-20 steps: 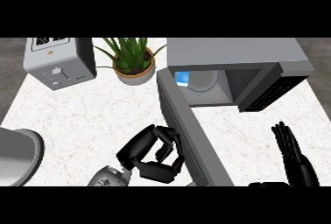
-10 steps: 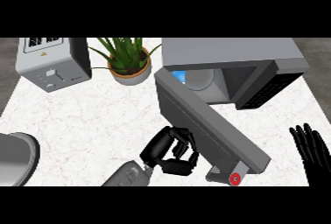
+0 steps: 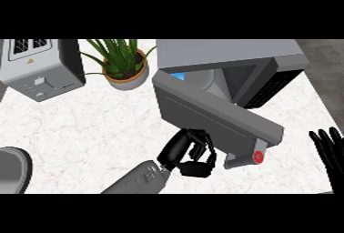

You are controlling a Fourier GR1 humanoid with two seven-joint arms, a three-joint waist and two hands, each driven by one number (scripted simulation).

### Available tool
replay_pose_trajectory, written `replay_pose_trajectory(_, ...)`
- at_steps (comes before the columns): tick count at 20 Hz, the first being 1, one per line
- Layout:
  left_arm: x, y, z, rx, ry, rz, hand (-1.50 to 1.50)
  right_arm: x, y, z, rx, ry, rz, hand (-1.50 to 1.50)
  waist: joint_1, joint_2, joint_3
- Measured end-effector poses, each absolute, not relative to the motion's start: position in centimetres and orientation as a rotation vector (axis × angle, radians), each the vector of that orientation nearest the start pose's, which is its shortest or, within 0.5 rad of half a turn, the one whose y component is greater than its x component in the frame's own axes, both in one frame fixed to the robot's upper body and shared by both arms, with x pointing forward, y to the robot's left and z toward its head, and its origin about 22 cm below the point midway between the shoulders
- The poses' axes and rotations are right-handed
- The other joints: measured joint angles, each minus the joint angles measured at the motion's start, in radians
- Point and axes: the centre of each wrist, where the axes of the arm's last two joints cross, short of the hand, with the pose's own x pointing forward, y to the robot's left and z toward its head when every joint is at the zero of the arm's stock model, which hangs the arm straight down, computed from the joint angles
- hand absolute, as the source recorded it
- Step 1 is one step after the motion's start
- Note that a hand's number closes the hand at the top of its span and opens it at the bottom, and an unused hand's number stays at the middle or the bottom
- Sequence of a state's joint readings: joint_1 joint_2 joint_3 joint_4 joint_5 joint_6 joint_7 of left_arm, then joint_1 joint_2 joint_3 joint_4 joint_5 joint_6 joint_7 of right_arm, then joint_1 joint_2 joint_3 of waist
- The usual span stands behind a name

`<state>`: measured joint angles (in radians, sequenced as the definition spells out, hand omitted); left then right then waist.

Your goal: Pick up the milk, place it into the microwave and close the microwave

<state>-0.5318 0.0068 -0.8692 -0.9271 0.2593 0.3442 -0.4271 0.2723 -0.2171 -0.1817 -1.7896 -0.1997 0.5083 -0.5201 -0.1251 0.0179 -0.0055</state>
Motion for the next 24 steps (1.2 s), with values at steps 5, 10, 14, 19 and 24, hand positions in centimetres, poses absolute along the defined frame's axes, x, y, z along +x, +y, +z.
replay_pose_trajectory(5,27.1,2.7,-3.7,-0.356,-1.764,-0.577,1.50,16.9,-32.8,3.9,0.305,-2.055,0.278,-1.50,-0.030,0.007,-0.001)
replay_pose_trajectory(10,28.0,1.9,-2.1,-0.301,-1.816,-0.458,1.50,17.3,-33.0,5.6,0.318,-2.058,0.350,-1.50,-0.057,0.013,-0.001)
replay_pose_trajectory(14,28.8,1.4,-1.2,-0.239,-1.824,-0.358,1.50,17.7,-33.4,7.0,0.305,-2.071,0.394,-1.50,-0.075,0.019,-0.001)
replay_pose_trajectory(19,30.2,0.9,0.2,-0.170,-1.827,-0.284,-1.50,18.4,-33.9,8.4,0.298,-2.101,0.417,-1.50,-0.100,0.026,0.000)
replay_pose_trajectory(24,31.3,0.8,1.1,-0.111,-1.797,-0.218,-1.50,19.3,-35.4,12.4,0.107,-2.179,0.572,1.50,-0.126,0.030,0.000)
